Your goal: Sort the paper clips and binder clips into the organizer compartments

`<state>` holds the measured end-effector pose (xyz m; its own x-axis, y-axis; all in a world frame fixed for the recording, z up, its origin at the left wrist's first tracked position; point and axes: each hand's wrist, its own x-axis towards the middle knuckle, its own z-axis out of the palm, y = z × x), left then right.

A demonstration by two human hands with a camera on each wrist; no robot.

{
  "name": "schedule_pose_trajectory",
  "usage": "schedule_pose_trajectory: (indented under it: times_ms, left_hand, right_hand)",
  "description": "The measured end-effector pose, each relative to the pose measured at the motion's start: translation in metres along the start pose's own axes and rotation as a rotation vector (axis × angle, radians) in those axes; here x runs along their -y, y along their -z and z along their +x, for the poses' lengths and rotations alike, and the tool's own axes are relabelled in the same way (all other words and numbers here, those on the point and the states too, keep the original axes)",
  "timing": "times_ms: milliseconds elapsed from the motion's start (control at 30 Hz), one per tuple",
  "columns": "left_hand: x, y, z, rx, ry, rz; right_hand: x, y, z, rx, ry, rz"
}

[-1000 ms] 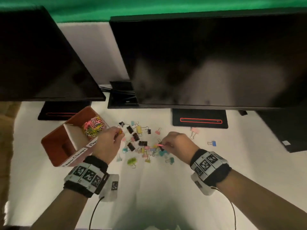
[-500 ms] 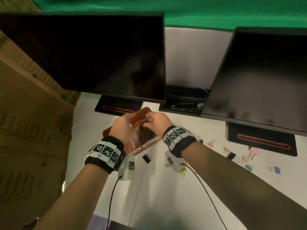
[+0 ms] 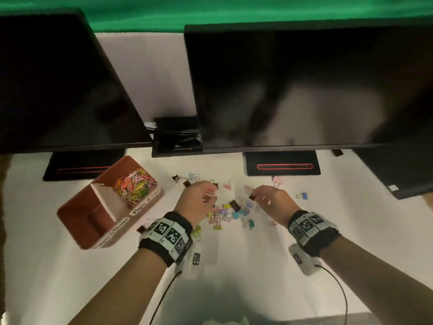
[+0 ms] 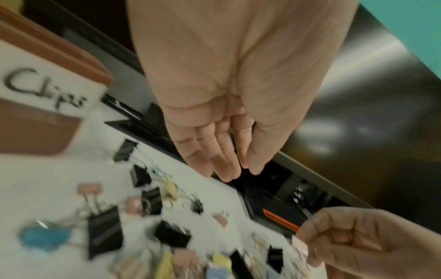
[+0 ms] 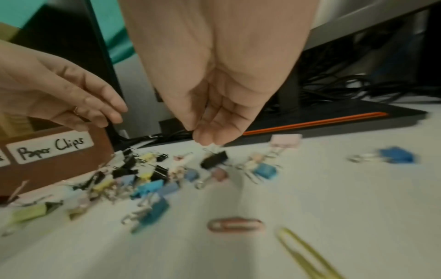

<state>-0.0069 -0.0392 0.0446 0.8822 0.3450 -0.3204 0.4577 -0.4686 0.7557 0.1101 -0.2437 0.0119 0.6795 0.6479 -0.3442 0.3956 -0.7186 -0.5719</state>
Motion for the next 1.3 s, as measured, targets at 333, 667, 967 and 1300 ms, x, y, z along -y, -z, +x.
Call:
schedule_pose_trajectory:
  times_ms: [333, 667, 967, 1300]
  left_hand:
    - [-0.017, -0.087, 0.043, 0.102, 0.027, 0.278]
    - [-0.016, -0.106, 0.058, 0.084, 0.094, 0.427]
    - [-0.012, -0.079, 0.057, -0.074, 0.059, 0.117]
    - [-0.026, -0.099, 0.025, 0.12, -0.013, 0.098]
  right_hand:
    - [-0.058, 0.008, -0.005, 0.082, -0.053, -0.075]
    - [-0.059, -0.004, 0.016, 0.077, -0.024, -0.064]
    - [-0.066, 0.0, 0.011, 0.145, 0.038, -0.087]
    - [-0.094, 0.028, -0.028, 0.175, -0.005, 0.029]
